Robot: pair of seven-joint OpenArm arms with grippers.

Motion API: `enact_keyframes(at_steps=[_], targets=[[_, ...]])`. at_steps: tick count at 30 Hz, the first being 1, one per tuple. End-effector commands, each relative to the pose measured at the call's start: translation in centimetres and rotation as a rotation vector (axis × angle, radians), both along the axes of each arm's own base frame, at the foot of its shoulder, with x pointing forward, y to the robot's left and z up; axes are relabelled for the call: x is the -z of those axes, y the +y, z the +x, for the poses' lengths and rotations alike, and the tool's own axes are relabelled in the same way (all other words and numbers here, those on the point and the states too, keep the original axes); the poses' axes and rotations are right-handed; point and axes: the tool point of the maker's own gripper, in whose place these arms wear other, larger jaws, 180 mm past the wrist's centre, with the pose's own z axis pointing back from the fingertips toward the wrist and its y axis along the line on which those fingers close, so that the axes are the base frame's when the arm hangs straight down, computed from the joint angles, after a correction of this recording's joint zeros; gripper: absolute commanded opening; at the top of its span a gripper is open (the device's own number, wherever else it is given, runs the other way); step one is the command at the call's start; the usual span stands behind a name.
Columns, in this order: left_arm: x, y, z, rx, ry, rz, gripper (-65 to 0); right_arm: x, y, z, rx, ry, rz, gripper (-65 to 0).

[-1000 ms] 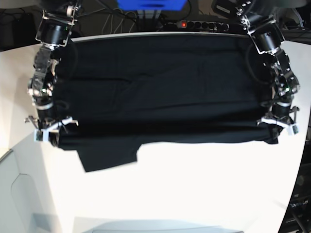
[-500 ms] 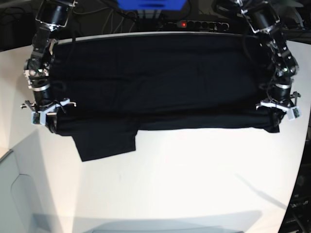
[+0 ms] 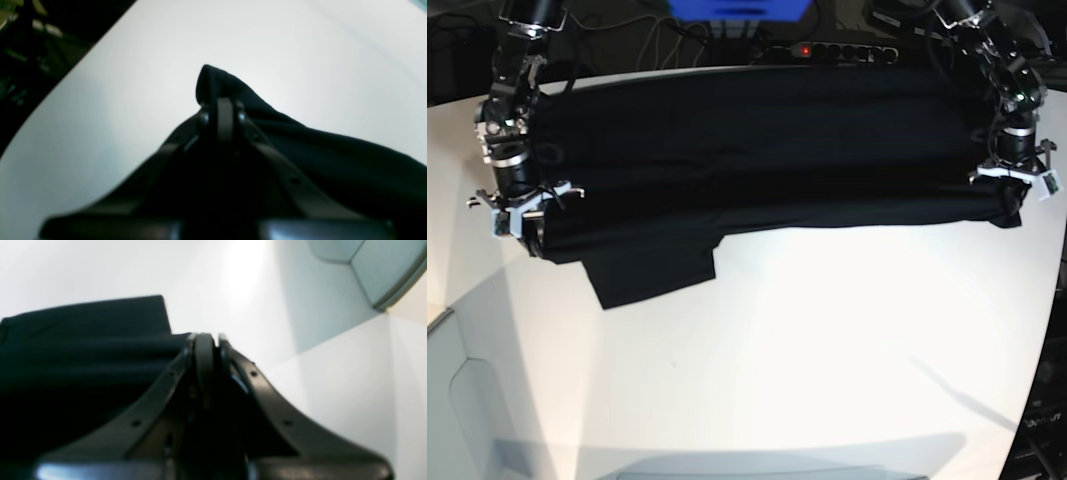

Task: Fold the T-shirt properly
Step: 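Lift the hem with both grippers and fold it toward the collar edge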

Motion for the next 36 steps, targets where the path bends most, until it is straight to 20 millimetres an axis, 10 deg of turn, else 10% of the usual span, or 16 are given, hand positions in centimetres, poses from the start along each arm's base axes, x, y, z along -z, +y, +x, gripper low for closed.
enact_keyframes(at_steps=[1,14,29,36], targets=[[-2.8,1.1,0.5,-0.01,-0.076,0.053,-65.0,-2.1,0.1,0.3,-0.025,-0.066,-0.015,-65.0],[-3.4,-1.9,-1.8,0.005,-0.079,0.057,-65.0,-0.4,2.9,-3.1,-0.174,0.013,-0.005,-65.0],[-2.5,-1.9,-2.8,0.003,-0.044,0.054,-65.0,4.5,1.8,-3.6,-0.131,0.129,0.057,-65.0],[1.7,-1.0,-4.6,-0.039,0.046,-0.017,-65.0,6.3,0.9,-3.9,-0.118,0.178,0.065,-65.0]])
